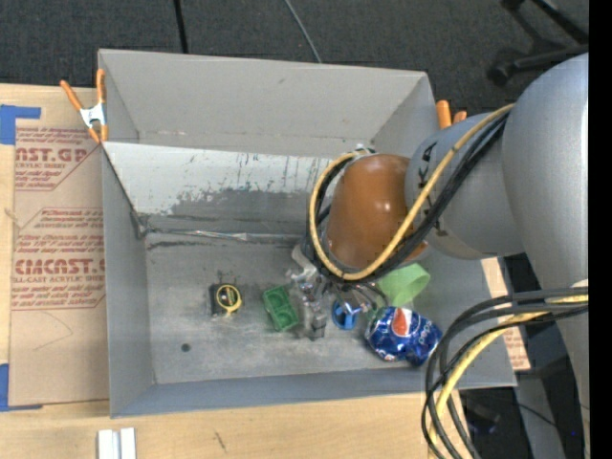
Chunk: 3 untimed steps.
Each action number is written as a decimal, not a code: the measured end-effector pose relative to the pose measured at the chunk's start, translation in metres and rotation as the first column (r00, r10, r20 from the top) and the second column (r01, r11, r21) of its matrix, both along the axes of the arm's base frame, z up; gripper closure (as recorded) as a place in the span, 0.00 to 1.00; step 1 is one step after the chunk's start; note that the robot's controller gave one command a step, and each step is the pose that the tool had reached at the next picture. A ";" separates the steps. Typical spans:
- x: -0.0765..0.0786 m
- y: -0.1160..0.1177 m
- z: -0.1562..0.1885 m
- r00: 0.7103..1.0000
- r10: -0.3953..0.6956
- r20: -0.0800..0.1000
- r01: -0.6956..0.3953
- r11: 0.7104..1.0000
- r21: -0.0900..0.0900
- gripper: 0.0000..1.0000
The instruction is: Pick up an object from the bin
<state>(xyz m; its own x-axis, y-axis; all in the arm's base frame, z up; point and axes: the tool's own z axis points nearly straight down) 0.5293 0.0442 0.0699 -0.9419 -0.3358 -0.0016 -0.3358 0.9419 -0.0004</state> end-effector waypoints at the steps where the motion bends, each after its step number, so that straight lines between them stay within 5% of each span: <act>1: -0.012 -0.001 0.000 0.998 0.064 -0.002 -0.064 0.998 0.000 1.00; 2: -0.012 -0.001 0.000 0.998 0.064 -0.002 -0.064 0.998 0.000 0.00; 3: -0.012 -0.001 0.000 0.998 0.065 -0.002 -0.065 0.998 0.000 1.00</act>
Offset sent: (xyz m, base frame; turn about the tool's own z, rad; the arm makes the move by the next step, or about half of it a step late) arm -0.0114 -0.0017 0.0001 -0.0641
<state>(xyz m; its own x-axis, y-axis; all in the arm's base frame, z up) 0.5178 0.0435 0.0694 -0.9183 -0.3959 -0.0001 -0.3959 0.9183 0.0002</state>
